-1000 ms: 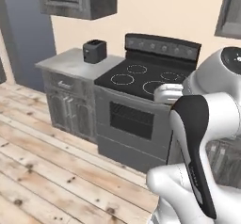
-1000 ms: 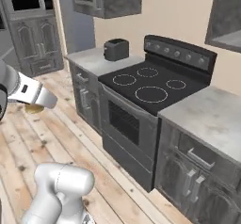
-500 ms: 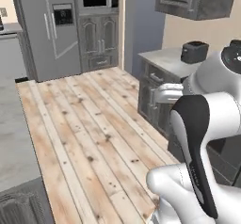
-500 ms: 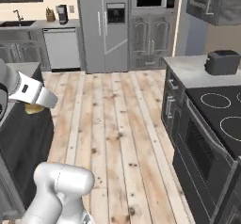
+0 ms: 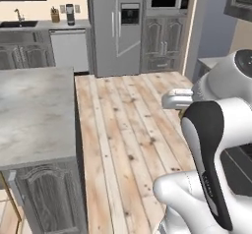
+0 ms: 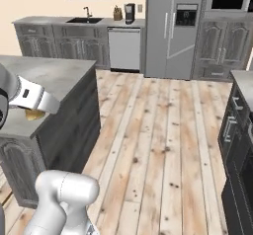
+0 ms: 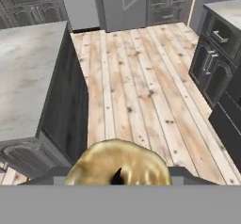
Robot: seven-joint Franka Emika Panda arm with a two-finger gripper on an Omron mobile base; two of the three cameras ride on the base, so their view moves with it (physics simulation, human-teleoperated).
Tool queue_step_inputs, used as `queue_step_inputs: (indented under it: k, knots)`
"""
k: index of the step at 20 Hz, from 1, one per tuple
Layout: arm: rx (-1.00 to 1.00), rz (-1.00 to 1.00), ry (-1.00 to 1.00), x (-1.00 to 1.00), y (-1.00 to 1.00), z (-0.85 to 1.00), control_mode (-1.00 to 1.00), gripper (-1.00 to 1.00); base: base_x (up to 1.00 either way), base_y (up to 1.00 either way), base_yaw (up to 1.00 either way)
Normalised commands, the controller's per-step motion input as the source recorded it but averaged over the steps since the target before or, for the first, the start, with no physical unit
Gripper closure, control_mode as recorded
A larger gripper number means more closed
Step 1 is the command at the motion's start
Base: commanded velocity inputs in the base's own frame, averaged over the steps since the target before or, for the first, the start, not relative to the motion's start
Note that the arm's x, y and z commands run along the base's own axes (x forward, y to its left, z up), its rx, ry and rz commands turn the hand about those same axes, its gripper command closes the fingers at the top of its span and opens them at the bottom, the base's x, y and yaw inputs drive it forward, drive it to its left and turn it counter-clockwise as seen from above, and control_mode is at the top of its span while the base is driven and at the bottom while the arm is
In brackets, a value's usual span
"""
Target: Get the candle and the liquor from the cabinet and move them to the dining counter.
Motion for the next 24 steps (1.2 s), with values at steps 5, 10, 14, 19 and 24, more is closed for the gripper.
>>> queue_step_inputs:
  k: [5,10,14,19,24]
  knots:
    - [0.0,0.0,0.0,0.0,0.0,0.0,1.0,1.0,-0.12,0.31,0.15]
    - [0.0,0.0,0.0,0.0,0.0,0.0,1.0,1.0,0.0,0.58,0.01]
    - [0.0,0.0,0.0,0.0,0.0,0.0,1.0,1.0,-0.02,0.6,0.0]
    - [0.0,0.0,0.0,0.0,0.0,0.0,1.0,1.0,-0.08,0.61,0.0]
    - [0.0,0.0,0.0,0.0,0.0,0.0,1.0,1.0,-0.04,0.64,0.01]
